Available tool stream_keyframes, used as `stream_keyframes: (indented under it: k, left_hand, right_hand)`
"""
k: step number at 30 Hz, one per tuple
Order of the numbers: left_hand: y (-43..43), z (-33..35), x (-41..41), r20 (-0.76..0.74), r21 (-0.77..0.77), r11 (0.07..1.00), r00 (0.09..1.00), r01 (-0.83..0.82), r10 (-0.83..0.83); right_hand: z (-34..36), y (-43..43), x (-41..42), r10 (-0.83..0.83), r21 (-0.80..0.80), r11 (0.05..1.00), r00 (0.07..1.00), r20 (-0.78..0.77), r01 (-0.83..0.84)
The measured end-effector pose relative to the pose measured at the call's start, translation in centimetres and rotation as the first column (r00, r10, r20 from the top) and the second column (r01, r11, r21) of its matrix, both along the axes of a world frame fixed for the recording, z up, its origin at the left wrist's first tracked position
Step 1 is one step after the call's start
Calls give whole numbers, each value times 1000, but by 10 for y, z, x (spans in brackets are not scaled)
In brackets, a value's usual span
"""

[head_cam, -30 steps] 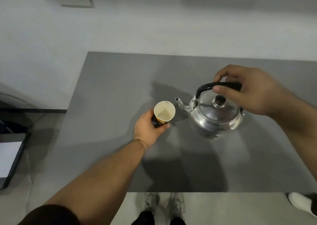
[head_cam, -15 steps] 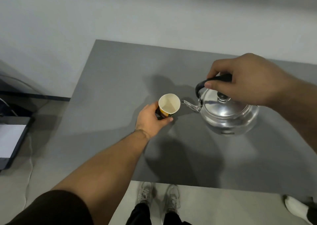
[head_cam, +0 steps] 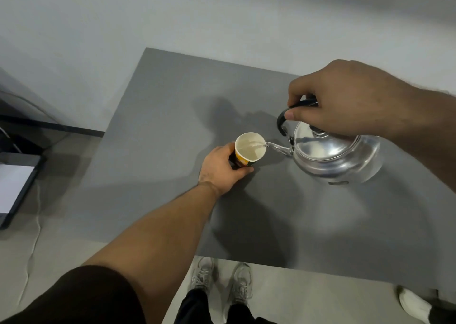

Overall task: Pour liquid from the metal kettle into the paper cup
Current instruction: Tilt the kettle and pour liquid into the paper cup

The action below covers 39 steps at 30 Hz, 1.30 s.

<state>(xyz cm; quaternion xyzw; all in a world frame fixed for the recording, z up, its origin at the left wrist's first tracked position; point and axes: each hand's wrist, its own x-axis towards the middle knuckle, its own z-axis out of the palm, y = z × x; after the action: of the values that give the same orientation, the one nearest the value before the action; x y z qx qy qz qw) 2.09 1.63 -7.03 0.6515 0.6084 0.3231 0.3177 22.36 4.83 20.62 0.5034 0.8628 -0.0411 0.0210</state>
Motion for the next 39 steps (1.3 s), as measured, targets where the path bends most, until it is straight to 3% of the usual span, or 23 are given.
stream_keyframes:
  k: [9,39]
  left_hand:
    - [0,1,-1,22,-1,1000,1000,14,-14]
    - [-1,0,0,19,7,1000,1000,8,-8]
  right_hand:
    - [5,4,-13,37,48,998,994,103,-42]
    - [4,1,-19,56,100,993,991,120,-69]
